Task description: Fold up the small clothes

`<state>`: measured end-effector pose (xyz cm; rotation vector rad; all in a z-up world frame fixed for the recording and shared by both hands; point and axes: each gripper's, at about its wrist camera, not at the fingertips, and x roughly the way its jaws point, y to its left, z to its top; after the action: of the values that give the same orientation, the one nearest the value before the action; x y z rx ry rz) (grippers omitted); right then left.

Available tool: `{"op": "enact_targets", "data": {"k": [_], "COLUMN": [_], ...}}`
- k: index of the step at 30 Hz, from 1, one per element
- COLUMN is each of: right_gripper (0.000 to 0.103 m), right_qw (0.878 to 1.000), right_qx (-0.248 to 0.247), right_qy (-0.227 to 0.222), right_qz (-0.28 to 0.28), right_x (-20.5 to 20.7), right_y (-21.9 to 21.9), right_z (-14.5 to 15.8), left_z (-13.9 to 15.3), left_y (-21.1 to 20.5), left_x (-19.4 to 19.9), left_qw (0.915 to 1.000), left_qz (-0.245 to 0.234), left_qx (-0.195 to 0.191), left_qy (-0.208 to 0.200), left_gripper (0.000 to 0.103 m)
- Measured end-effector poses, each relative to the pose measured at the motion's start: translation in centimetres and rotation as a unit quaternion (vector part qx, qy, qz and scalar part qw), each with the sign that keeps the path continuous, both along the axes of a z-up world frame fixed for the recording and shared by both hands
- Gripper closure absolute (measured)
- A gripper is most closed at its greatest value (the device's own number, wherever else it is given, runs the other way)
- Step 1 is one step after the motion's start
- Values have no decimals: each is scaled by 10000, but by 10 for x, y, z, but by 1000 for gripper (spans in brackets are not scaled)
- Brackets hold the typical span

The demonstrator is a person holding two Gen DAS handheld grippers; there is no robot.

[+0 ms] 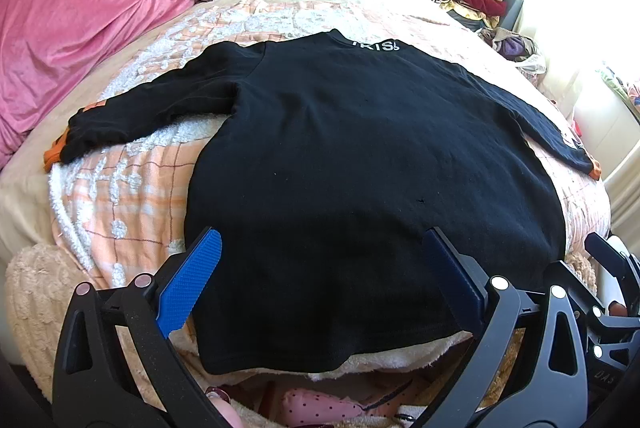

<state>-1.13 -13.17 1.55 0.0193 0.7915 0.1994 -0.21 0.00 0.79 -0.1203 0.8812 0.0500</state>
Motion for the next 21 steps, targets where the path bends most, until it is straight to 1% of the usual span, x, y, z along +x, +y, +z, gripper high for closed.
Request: {"op": "enact_targets", "data": {"k": [16,21], "right_gripper": [4,4], "right_qw": [10000,10000], "right_qx": [-19,-26], "right_qy": [14,22], "right_qz": [-37,-91], "right_x": [0,2], "right_y": [-4,-5], "right_z": [0,1], "left_z": [2,6], "left_y": [-1,-2], "left_x": [1,6], "left_qw": [10000,10000], "left_qz": [1,-53], "left_qx": [-14,27], "left_qy": [-2,-74], "left_gripper": [9,9]}}
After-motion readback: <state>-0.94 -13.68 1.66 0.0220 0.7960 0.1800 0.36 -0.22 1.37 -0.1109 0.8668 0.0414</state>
